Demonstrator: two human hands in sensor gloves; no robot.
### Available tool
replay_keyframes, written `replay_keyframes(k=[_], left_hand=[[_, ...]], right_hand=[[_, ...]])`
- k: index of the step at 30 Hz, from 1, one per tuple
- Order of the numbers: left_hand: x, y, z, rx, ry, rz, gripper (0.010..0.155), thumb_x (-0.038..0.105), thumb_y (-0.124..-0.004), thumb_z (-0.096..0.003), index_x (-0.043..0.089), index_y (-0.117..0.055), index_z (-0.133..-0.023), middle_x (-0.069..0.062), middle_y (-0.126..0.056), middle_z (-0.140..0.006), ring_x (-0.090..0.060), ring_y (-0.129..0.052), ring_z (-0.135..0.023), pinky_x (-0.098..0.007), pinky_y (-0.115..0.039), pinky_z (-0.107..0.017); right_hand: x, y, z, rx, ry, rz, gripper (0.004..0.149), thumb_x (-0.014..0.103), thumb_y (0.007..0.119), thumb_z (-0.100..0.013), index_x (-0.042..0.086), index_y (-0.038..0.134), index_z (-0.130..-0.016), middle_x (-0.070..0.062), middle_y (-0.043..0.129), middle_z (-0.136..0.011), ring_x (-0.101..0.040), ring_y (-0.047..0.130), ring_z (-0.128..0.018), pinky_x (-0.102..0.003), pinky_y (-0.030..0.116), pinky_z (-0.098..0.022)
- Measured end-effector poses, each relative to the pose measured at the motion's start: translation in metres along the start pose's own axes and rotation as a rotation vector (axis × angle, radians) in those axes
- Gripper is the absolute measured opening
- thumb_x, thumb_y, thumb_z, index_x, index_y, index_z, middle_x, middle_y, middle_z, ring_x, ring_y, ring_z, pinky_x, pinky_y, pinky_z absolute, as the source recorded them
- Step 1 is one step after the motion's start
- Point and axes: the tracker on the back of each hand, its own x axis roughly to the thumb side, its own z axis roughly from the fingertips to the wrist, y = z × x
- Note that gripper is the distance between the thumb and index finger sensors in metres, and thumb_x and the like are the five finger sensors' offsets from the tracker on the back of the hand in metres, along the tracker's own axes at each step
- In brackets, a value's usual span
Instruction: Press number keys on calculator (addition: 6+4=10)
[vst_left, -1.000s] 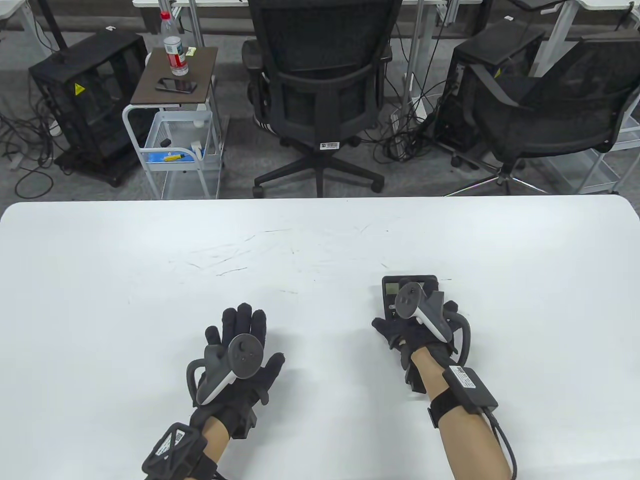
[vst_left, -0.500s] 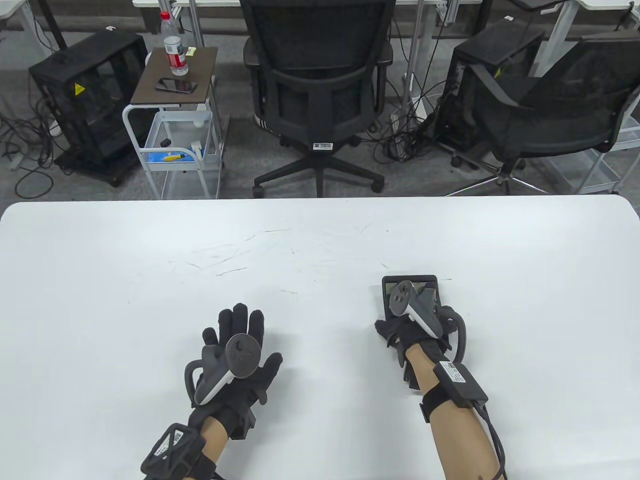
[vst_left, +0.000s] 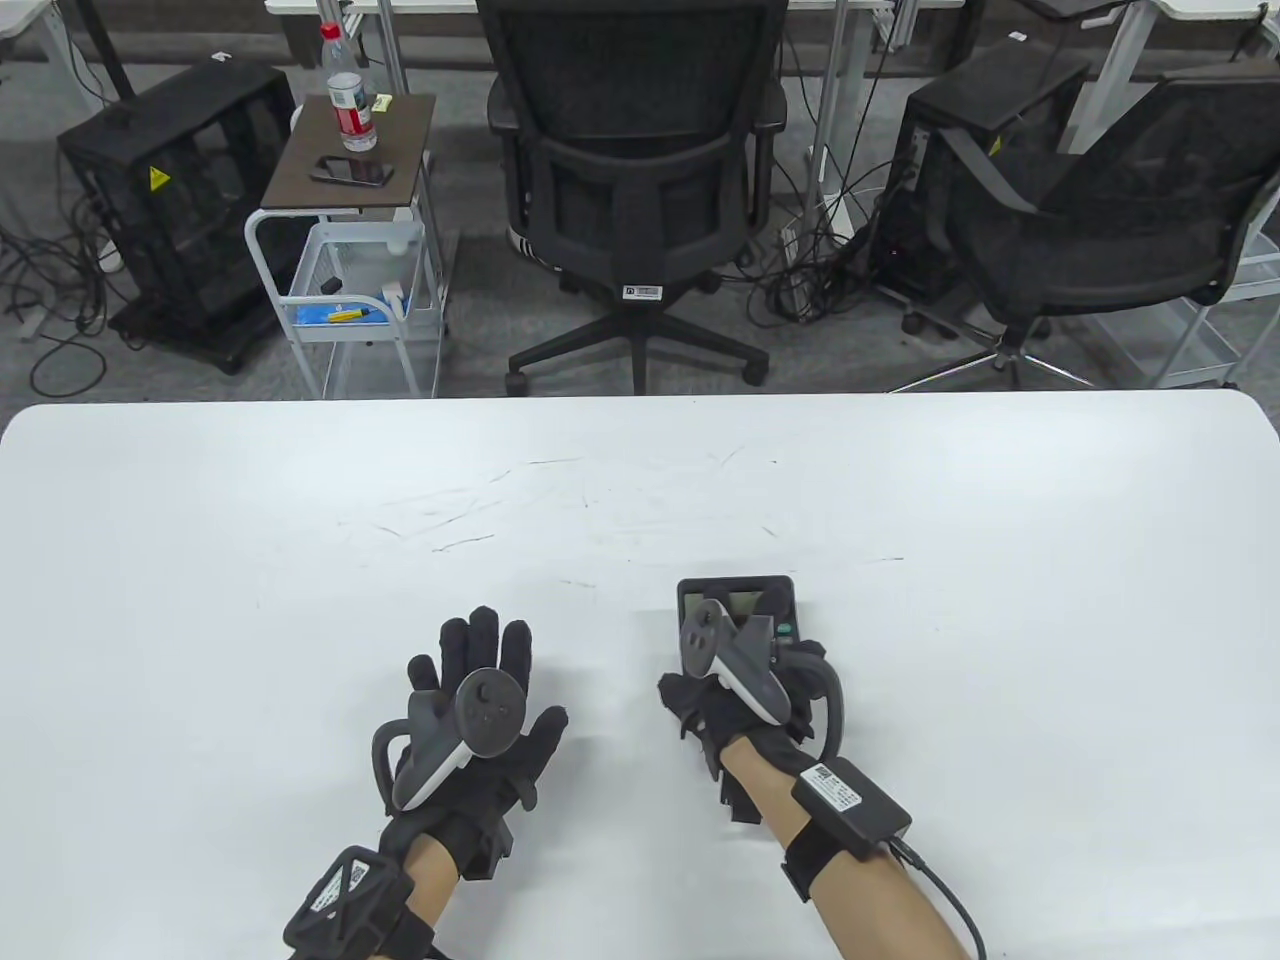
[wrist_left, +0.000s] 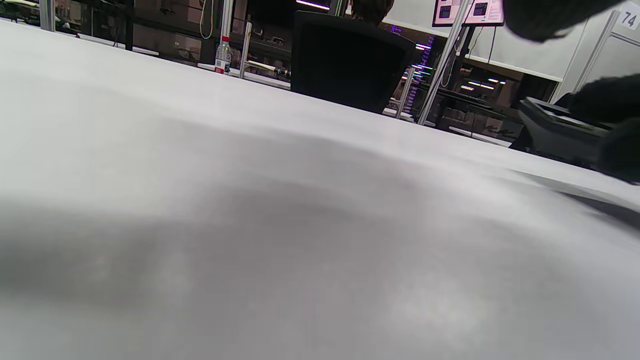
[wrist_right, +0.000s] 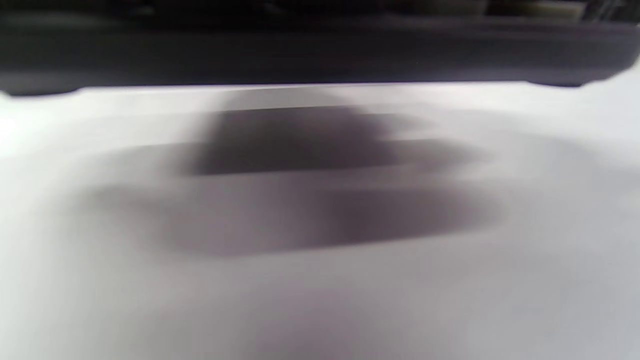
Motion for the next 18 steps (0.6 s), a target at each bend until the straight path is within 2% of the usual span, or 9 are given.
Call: replay_keyframes(k=[4, 8, 18], left_hand=[[0.000, 0.000, 0.001, 0.000, 0.001, -0.007, 0.086, 0.066, -0.068, -0.0431, 0.034, -0.023, -0.109, 0.005, -0.009, -0.120, -0.029, -0.007, -0.112, -0.061, -0.013, -0.078], [0.001, 0.001, 0.001, 0.003, 0.002, -0.002, 0.086, 0.066, -0.068, -0.0432, 0.034, -0.023, -0.109, 0.005, -0.008, -0.120, -0.029, -0.006, -0.112, -0.061, -0.013, -0.078], [0.002, 0.001, 0.002, 0.007, 0.002, -0.009, 0.086, 0.066, -0.068, -0.0433, 0.034, -0.023, -0.109, 0.005, -0.008, -0.120, -0.029, -0.007, -0.112, -0.061, -0.013, -0.078]], right_hand=[[0.036, 0.011, 0.015, 0.013, -0.027, 0.043, 0.101, 0.079, 0.076, -0.037, 0.036, 0.019, -0.108, -0.028, 0.016, -0.115, -0.077, 0.060, -0.083, -0.079, 0.068, -0.055], [0.055, 0.019, 0.021, 0.042, -0.029, 0.061, 0.102, 0.079, 0.075, -0.038, 0.034, 0.017, -0.108, -0.030, 0.015, -0.114, -0.077, 0.061, -0.083, -0.079, 0.069, -0.054], [0.063, 0.029, 0.022, 0.068, -0.013, 0.090, 0.101, 0.080, 0.071, -0.039, 0.032, 0.014, -0.108, -0.032, 0.014, -0.113, -0.077, 0.059, -0.083, -0.077, 0.070, -0.055]])
